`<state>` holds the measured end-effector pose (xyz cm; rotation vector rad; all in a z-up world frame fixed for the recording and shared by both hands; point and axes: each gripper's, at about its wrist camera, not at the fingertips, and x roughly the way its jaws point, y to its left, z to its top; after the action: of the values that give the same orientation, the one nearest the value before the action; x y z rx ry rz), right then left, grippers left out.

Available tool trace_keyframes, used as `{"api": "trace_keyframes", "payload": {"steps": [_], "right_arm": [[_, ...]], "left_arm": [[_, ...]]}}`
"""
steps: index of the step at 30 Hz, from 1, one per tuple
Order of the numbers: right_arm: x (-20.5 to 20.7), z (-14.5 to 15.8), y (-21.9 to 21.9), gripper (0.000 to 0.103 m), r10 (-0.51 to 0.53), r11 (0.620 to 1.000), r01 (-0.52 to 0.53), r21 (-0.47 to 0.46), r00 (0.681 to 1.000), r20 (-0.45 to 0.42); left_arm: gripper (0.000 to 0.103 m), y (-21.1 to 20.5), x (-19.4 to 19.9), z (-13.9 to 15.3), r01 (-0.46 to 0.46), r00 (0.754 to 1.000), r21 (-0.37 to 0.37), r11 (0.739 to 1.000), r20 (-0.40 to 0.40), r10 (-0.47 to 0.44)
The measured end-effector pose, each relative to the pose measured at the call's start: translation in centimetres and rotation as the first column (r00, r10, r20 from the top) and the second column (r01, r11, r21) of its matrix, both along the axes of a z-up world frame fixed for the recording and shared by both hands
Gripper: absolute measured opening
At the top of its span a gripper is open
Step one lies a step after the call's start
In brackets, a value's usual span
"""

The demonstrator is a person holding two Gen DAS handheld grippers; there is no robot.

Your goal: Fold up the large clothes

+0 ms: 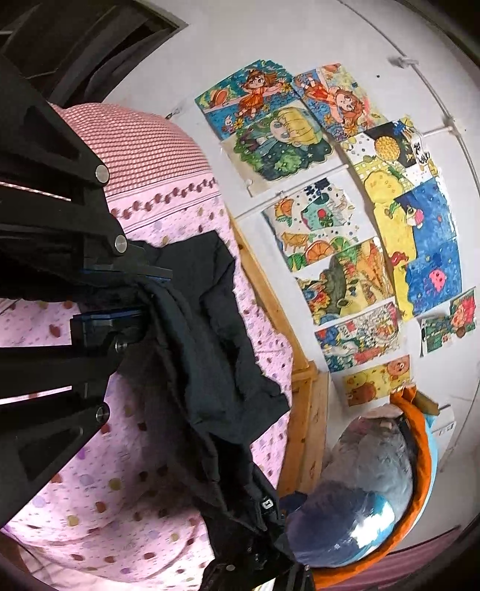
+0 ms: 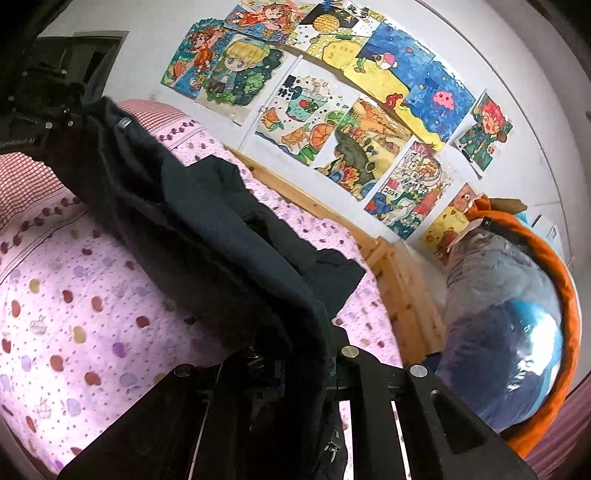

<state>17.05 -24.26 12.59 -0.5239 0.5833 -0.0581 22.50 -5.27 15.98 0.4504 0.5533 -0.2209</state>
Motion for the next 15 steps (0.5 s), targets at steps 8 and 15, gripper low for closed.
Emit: {"api": "trace_keyframes", "payload": {"steps": [8,15], "right_arm": [[6.4,2.3,0.4,0.01,-0.076,0.997,0.076,-0.007,0.996,0.047],[16.7,2.7,-0.1,0.01,-0.136,0.99,0.137,-0.044,0.991,0.017]], "left_arm": [[0.012,-1.0,5.5,1.2,-0.035,0.998,0.003,0.999,0.054,0.034],[0.012,-3.0,12.9,1.6,-0.034,0.992,0.028,0.999,0.121,0.03]]}}
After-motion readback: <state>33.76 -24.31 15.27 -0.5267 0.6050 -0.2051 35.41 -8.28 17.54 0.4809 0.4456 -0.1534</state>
